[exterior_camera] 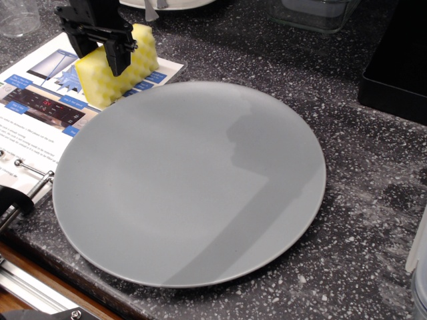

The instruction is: Pick up sponge and wipe plate

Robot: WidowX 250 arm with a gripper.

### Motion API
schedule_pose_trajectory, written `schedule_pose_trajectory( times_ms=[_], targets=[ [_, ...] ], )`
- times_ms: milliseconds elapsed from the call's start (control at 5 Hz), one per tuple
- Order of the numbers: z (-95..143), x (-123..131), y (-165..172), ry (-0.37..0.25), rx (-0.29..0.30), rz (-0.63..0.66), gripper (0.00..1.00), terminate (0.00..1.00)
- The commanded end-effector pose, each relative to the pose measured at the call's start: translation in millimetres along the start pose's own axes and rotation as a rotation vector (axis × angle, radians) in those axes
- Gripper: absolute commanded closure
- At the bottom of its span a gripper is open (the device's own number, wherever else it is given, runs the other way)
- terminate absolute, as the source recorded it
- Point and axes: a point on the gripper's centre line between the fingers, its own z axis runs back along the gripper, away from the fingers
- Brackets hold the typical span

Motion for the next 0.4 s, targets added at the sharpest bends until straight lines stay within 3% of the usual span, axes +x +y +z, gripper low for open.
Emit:
schedule_pose_trajectory(
  times_ms=[0,200],
  targets=[
    [29,14,1,-0.055,-0.001,0.025,1.00,0.00],
    [46,13,-10,-0.124,-0.044,0.014,1.00,0.00]
  ],
)
